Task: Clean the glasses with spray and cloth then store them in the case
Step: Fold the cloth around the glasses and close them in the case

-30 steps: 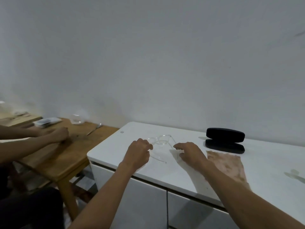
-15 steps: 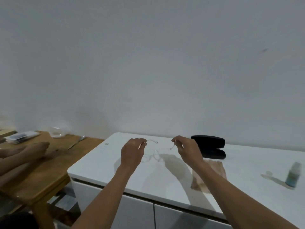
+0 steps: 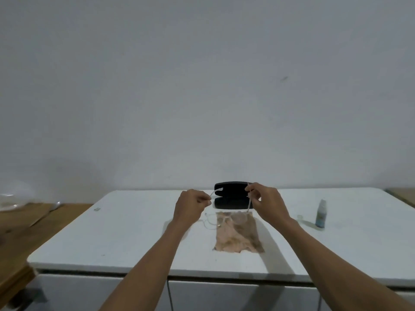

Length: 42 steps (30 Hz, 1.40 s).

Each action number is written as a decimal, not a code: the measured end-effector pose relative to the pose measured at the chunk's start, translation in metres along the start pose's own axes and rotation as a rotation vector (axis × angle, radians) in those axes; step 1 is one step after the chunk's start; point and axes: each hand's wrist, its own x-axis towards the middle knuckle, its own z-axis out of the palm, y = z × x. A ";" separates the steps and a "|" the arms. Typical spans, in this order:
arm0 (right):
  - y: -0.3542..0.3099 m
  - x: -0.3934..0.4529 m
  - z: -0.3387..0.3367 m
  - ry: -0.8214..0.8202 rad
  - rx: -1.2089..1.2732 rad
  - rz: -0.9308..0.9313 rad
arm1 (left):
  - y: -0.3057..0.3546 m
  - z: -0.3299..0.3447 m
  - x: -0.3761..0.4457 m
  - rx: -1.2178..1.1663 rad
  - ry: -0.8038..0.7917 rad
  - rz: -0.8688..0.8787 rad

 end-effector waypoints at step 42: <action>0.073 0.033 0.022 -0.439 -0.028 0.172 | -0.037 0.061 0.047 -0.033 -0.284 -0.177</action>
